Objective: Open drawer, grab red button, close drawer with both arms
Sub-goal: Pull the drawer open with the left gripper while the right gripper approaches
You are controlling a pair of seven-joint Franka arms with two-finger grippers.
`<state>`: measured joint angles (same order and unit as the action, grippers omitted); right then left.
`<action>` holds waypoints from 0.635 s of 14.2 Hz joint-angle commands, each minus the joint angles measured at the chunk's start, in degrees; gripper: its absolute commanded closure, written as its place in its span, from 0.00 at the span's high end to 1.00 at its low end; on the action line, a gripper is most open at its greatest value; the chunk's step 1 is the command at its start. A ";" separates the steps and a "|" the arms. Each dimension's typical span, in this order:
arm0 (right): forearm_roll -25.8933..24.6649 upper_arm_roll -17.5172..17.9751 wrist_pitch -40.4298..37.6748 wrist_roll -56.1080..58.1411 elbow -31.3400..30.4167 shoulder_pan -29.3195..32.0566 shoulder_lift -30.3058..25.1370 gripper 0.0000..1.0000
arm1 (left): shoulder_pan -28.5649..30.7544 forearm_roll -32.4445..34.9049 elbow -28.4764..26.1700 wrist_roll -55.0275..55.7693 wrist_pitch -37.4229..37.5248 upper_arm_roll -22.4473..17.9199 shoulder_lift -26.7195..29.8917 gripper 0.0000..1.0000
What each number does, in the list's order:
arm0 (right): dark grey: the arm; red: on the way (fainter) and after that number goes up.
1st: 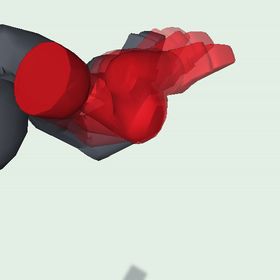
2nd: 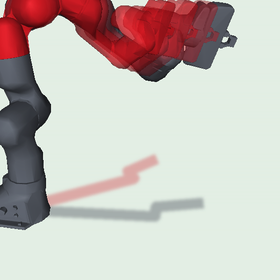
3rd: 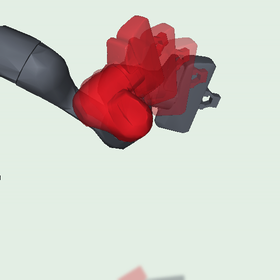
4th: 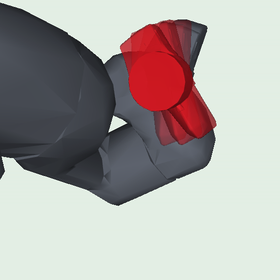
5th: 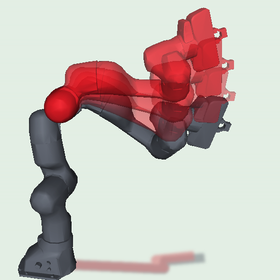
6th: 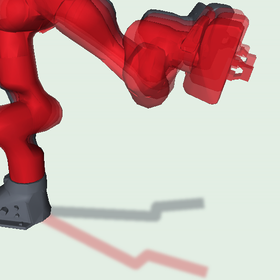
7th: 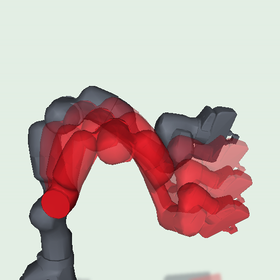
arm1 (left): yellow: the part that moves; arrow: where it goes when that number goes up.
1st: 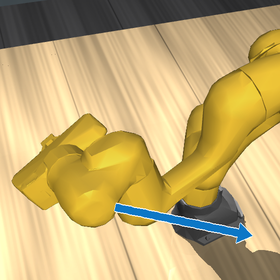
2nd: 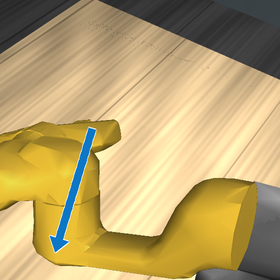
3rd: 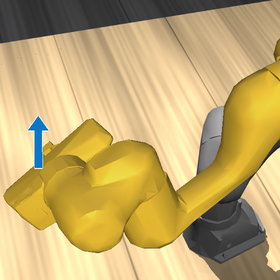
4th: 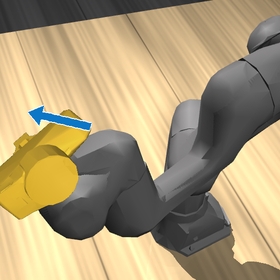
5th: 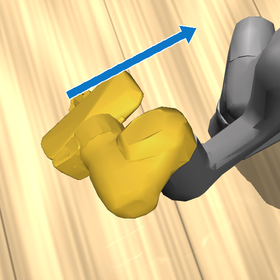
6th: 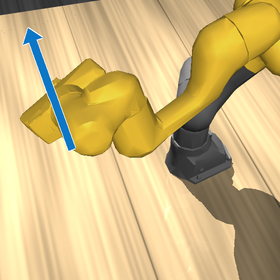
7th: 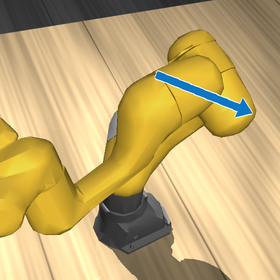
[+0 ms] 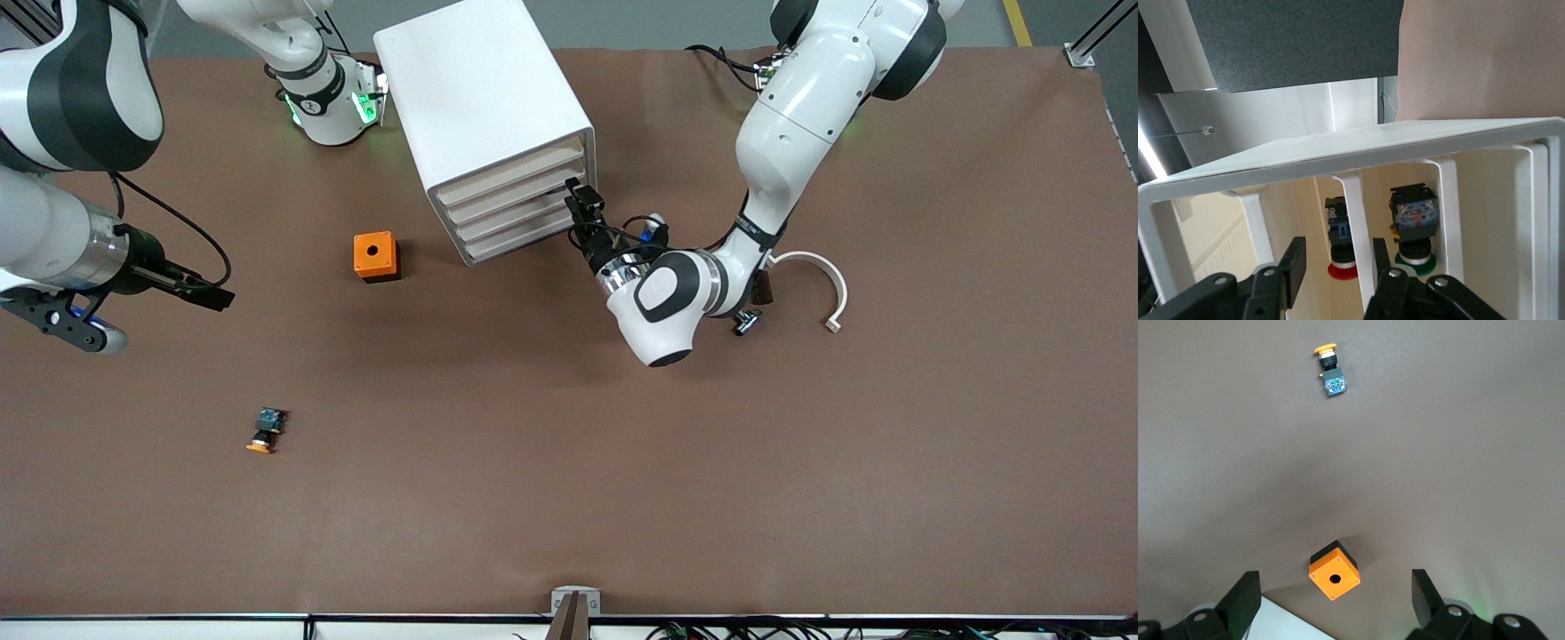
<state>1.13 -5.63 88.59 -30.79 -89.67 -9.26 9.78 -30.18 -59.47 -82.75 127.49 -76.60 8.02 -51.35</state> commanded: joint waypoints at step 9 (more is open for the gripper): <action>1.06 -0.26 1.23 -11.12 -0.59 -5.41 -0.47 1.00 | -3.92 -1.00 -1.27 5.23 0.93 -0.02 -0.77 0.31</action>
<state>1.19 -5.58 89.16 -39.40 -89.71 -13.70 9.78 -33.42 -59.48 -83.32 131.67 -76.49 8.07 -52.30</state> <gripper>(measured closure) 0.000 0.626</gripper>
